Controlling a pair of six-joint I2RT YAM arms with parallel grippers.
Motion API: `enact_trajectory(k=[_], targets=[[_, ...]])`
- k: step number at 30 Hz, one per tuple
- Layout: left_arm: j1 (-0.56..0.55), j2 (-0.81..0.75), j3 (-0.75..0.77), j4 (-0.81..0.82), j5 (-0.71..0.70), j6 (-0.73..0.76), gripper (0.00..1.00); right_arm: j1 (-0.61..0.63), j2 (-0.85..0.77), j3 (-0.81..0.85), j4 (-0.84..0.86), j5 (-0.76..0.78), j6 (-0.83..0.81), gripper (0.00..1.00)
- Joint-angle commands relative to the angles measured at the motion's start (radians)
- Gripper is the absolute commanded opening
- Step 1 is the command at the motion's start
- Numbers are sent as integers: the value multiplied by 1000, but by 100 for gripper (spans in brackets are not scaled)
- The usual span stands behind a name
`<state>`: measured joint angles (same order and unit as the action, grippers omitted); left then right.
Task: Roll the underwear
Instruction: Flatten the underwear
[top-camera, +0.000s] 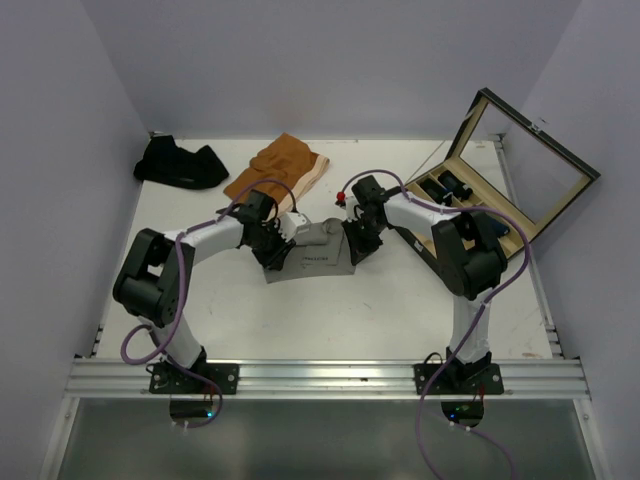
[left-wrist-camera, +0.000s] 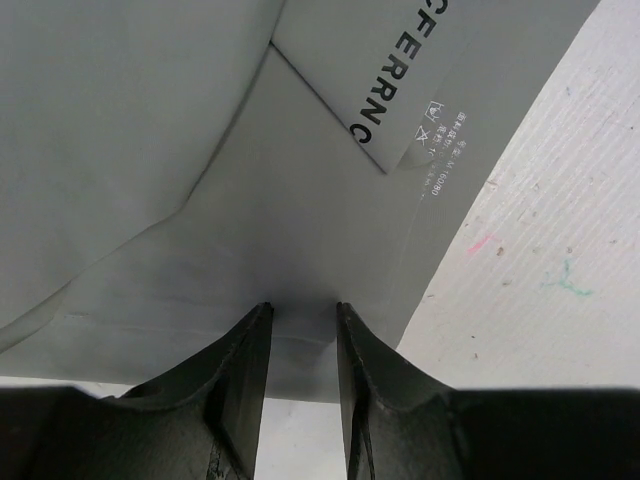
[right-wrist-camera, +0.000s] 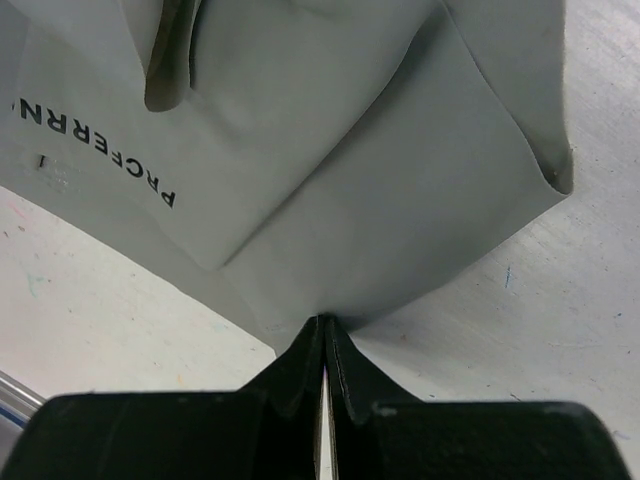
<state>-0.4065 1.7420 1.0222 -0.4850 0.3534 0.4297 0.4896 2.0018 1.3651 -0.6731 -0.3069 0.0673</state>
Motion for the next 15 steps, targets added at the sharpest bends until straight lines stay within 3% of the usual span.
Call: enact_trajectory(k=[1, 8, 15], targets=[[1, -4, -82, -4, -94, 29, 36, 3, 38, -37, -9, 54, -23, 6], [24, -97, -194, -9, -201, 57, 35, 3, 22, -93, -10, 69, -44, 4], [129, -150, -169, -46, -183, 96, 37, 3, 12, -123, -13, 80, -60, 3]])
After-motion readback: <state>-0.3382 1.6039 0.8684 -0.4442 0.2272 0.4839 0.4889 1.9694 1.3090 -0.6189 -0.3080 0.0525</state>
